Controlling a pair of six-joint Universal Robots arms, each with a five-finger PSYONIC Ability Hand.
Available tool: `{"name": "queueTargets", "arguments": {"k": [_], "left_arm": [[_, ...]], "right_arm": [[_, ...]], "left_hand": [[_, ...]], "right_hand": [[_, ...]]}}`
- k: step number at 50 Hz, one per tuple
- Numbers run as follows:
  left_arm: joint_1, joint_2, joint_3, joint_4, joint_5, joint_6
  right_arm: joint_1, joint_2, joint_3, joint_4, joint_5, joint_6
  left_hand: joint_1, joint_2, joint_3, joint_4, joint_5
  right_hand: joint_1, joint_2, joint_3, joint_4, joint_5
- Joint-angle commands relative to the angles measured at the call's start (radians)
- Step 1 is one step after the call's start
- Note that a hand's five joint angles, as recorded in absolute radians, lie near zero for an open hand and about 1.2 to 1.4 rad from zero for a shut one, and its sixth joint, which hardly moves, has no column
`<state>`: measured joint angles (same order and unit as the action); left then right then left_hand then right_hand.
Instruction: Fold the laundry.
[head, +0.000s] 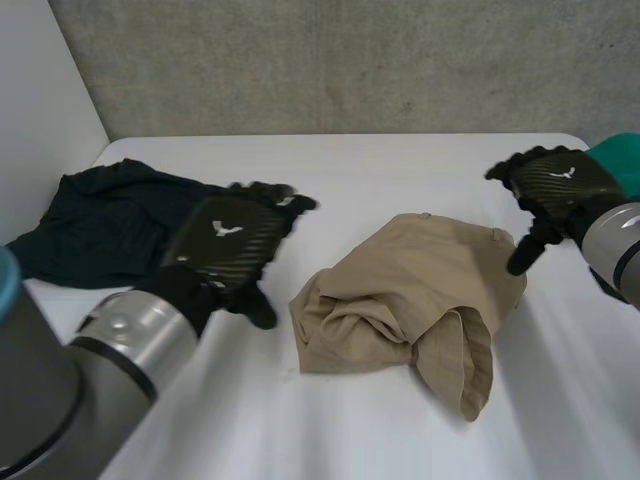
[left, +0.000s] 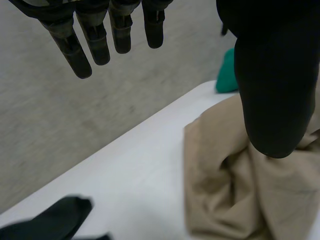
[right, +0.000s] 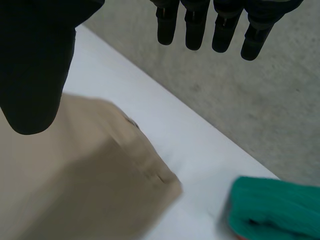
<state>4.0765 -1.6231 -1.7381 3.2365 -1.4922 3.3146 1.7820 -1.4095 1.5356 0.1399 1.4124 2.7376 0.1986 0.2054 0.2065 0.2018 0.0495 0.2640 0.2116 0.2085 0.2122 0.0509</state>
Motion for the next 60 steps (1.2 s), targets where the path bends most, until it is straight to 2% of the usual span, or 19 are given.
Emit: {"name": "queueTargets", "arguments": {"k": [1,5,9,13,16,19,20,21,23,26,30,35,38,41,45,51,55,60], "left_arm": [[-0.145,-0.182,0.14,0.014,0.036,0.066],[-0.226,-0.349,0.253,0.049,0.032,0.164],[-0.287,-0.476,0.34,0.084,0.021,0.258],[-0.309,-0.563,0.402,0.112,0.003,0.307],[-0.312,-0.587,0.42,0.124,-0.005,0.307],[-0.311,-0.58,0.42,0.14,-0.011,0.292],[-0.309,-0.571,0.419,0.146,-0.014,0.286],[-0.305,-0.546,0.407,0.161,-0.026,0.266],[-0.301,-0.512,0.39,0.178,-0.048,0.241],[-0.294,-0.411,0.345,0.224,-0.118,0.191],[-0.265,-0.234,0.278,0.295,-0.218,0.12],[-0.219,-0.054,0.243,0.319,-0.247,0.057],[-0.18,0.018,0.235,0.312,-0.267,0.011],[-0.131,0.066,0.226,0.301,-0.316,-0.058],[-0.058,0.072,0.215,0.276,-0.367,-0.174],[0.059,-0.003,0.216,0.215,-0.352,-0.309],[0.12,-0.116,0.244,0.166,-0.335,-0.371],[0.18,-0.338,0.337,0.091,-0.307,-0.414]], "right_arm": [[-0.088,0.121,-0.034,0.015,-0.006,-0.243],[-0.128,0.236,-0.028,-0.025,-0.093,-0.367],[-0.159,0.297,0.003,-0.114,-0.192,-0.386],[-0.168,0.342,0.021,-0.193,-0.231,-0.378],[-0.167,0.365,0.028,-0.241,-0.231,-0.363],[-0.162,0.391,0.028,-0.289,-0.236,-0.34],[-0.162,0.392,0.026,-0.299,-0.236,-0.335],[-0.158,0.394,0.021,-0.319,-0.233,-0.326],[-0.158,0.388,0.021,-0.335,-0.231,-0.317],[-0.162,0.322,0.032,-0.353,-0.227,-0.271],[-0.171,0.137,0.021,-0.339,-0.231,-0.173],[-0.181,-0.089,-0.07,-0.266,-0.257,-0.079],[-0.182,-0.144,-0.15,-0.243,-0.286,-0.017],[-0.164,-0.143,-0.239,-0.241,-0.3,0.058],[-0.074,-0.076,-0.34,-0.25,-0.291,0.114],[0.028,0.121,-0.433,-0.267,-0.24,0.108],[0.099,0.28,-0.486,-0.269,-0.193,0.096],[0.175,0.495,-0.561,-0.33,-0.1,0.045]], "left_hand": [[-0.024,-0.031,-0.032,-0.027,-0.05],[-0.024,-0.031,-0.032,-0.027,-0.05],[-0.024,-0.031,-0.032,-0.027,-0.05],[-0.003,-0.01,-0.011,-0.007,-0.029],[0.152,0.145,0.144,0.149,0.127],[0.557,0.55,0.549,0.553,0.531],[0.686,0.679,0.678,0.683,0.66],[0.984,0.977,0.976,0.98,0.958],[1.197,1.19,1.189,1.193,1.171],[1.198,1.191,1.19,1.194,1.172],[1.198,1.191,1.19,1.194,1.172],[1.198,1.191,1.19,1.194,1.172],[1.198,1.191,1.19,1.194,1.172],[1.198,1.191,1.19,1.194,1.172],[1.198,1.191,1.19,1.194,1.172],[1.198,1.191,1.19,1.194,1.172],[1.198,1.191,1.19,1.194,1.172],[1.198,1.191,1.19,1.194,1.172]], "right_hand": [[-0.089,-0.037,-0.034,-0.038,-0.051],[-0.089,-0.037,-0.034,-0.038,-0.051],[-0.089,-0.037,-0.034,-0.038,-0.051],[-0.046,0.007,0.01,0.006,-0.007],[0.036,0.089,0.092,0.088,0.075],[0.429,0.481,0.484,0.48,0.467],[0.628,0.68,0.683,0.68,0.666],[1.127,1.18,1.183,1.179,1.166],[1.132,1.185,1.188,1.184,1.171],[1.132,1.185,1.188,1.184,1.171],[1.132,1.185,1.188,1.184,1.171],[1.132,1.185,1.188,1.184,1.171],[1.132,1.185,1.188,1.184,1.171],[1.132,1.185,1.188,1.184,1.171],[1.132,1.185,1.188,1.184,1.171],[1.132,1.185,1.188,1.184,1.171],[1.132,1.185,1.188,1.184,1.171],[1.132,1.185,1.188,1.184,1.171]]}}
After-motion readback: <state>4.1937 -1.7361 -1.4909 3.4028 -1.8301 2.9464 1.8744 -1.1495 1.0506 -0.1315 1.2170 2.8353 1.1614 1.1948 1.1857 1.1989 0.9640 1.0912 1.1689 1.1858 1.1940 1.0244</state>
